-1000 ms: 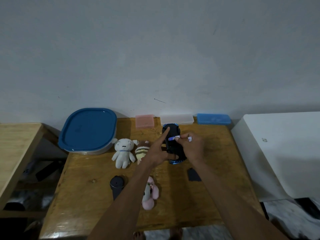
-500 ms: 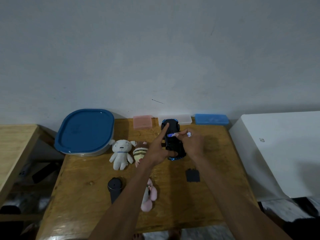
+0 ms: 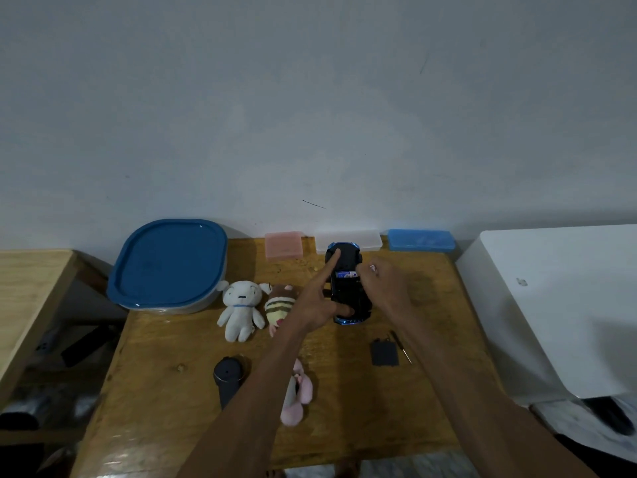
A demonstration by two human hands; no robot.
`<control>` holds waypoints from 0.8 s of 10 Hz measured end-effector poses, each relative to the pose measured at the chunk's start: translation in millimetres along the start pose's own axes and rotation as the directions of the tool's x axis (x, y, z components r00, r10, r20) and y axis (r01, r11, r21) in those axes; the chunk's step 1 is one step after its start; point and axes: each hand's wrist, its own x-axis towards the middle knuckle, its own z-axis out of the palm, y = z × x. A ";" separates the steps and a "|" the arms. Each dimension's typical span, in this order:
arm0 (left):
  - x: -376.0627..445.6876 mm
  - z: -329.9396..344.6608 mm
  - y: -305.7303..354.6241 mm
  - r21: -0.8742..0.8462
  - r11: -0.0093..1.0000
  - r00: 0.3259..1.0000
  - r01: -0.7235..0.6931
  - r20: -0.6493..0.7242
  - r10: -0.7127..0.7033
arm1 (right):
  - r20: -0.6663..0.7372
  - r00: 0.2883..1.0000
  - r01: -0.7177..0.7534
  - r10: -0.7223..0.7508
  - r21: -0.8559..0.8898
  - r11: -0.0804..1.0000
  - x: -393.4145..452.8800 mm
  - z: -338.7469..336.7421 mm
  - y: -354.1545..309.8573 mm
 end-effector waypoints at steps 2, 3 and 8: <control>-1.3 1.0 0.2 -0.008 1.000 1.000 0.008 0.015 -0.008 | 0.108 0.994 0.023 -0.026 0.029 0.999 3.5 -5.2 0.7; -2.9 0.8 -1.6 -0.018 1.000 1.000 0.014 0.015 -0.014 | 0.128 0.985 0.095 -0.113 0.137 0.986 1.9 -4.8 -5.5; -4.2 -1.8 -6.4 -0.046 0.999 0.999 0.019 0.043 -0.017 | 0.153 0.875 0.483 -0.459 -0.236 0.843 -2.7 -0.7 -1.2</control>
